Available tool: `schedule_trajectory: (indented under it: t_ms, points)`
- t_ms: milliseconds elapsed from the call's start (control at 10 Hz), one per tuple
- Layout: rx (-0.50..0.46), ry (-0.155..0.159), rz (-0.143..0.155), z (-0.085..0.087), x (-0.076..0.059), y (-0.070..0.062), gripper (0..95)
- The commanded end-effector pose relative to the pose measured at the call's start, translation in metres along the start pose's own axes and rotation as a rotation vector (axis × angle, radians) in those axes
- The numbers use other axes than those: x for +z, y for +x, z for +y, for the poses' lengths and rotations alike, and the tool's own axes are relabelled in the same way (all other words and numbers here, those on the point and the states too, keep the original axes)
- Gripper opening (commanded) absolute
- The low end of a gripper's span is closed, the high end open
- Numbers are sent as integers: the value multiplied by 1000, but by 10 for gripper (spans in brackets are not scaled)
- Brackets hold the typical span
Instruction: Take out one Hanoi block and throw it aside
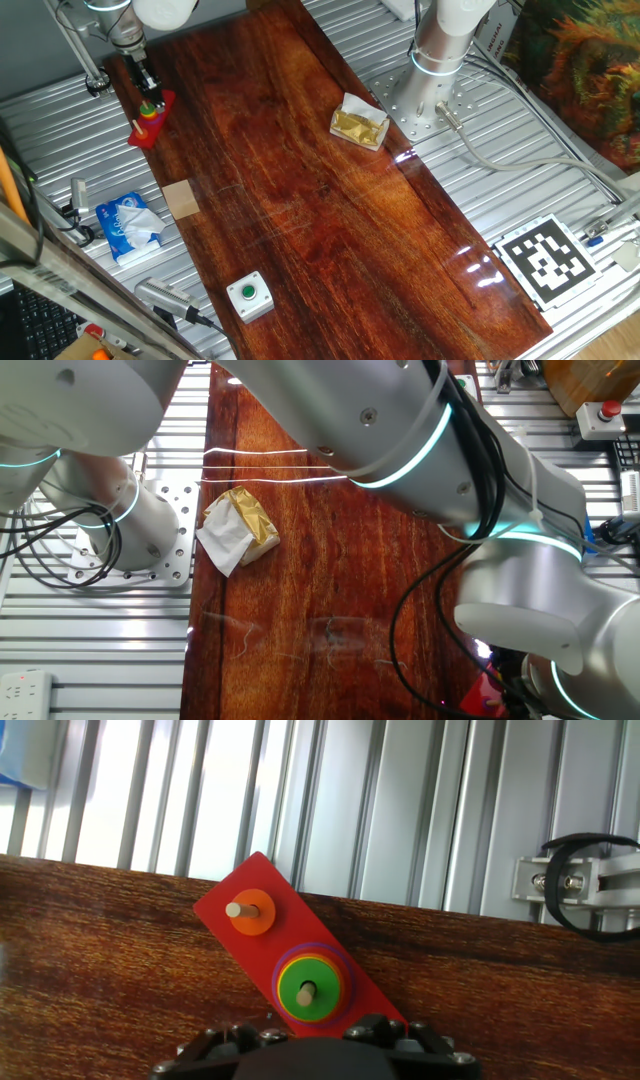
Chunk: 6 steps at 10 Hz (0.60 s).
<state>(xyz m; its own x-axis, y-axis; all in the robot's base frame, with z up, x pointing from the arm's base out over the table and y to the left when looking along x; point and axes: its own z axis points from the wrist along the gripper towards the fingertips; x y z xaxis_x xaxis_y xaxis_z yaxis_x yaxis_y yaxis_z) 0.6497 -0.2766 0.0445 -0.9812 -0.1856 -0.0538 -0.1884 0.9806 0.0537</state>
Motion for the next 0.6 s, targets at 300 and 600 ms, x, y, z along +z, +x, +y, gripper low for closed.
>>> schedule_trajectory:
  t_ms: [300, 600]
  points:
    - [-78, 4, -44, 0, -1, 0, 380]
    - [-82, 1, -62, 0, -2, 0, 380]
